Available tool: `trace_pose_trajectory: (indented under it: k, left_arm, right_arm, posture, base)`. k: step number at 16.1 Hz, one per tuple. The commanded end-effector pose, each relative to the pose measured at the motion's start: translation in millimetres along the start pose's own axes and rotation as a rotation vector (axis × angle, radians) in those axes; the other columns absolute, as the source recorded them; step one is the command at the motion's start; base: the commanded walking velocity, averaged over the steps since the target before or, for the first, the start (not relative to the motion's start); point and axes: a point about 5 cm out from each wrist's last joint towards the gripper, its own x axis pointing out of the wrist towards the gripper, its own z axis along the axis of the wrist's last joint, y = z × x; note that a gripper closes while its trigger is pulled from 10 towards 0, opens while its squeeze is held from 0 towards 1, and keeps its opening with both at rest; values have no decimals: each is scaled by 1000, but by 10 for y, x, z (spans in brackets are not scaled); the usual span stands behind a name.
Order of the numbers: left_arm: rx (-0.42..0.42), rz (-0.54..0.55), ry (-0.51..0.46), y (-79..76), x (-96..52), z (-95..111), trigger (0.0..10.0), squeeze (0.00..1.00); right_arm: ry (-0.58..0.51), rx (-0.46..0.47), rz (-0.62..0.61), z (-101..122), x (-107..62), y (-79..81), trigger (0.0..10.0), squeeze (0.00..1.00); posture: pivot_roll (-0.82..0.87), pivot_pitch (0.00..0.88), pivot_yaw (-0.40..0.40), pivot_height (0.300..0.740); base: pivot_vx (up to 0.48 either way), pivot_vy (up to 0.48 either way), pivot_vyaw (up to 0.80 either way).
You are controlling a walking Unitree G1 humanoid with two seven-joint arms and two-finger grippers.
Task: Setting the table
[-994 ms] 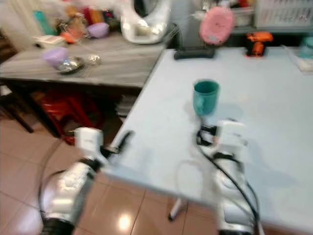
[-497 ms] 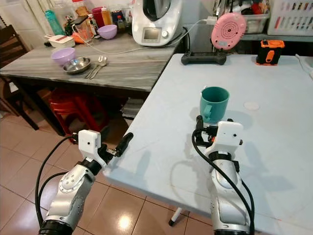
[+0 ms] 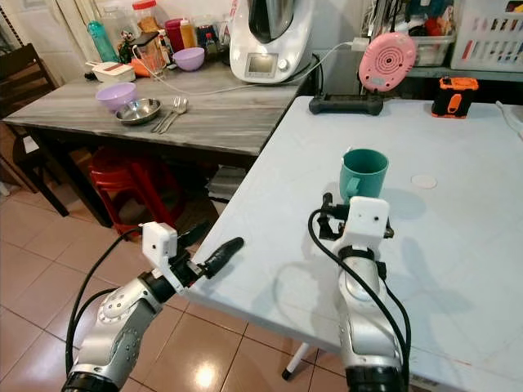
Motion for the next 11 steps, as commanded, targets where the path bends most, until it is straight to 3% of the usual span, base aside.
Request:
trace_pose_trajectory:
  k: [1,6,7,8,9,11]
  left_arm:
    - [17,-5,11,50,-39,33,10000,0]
    - [13,-5,26,74,-69,23,10000,0]
    - [10,-6,27,69,-73,18,10000,0]
    - [9,-8,27,65,-75,14,10000,0]
    - [14,-6,45,65,-79,-12,10000,0]
    - [12,-12,45,53,-62,-16,10000,0]
  right_arm:
    - [1,-16,1,14,49,47,10000,0]
    - [4,-57,-70,63,256,53,10000,0]
    - [6,-53,-69,68,282,66,9059,0]
    - [3,-52,-68,76,300,77,6706,0]
    - [-3,-58,-76,87,336,79,0,0]
    - [0,-72,-99,87,362,53,0,0]
  posture:
    - [-116,0,136,740]
    - [-104,0,136,740]
    - [-104,0,136,740]
    - [-102,0,135,740]
    - [-101,0,134,740]
    - [-101,0,134,740]
  base:
    - [0,0,0]
    - [0,0,0]
    - [0,0,0]
    - [0,0,0]
    - [0,0,0]
    - [0,0,0]
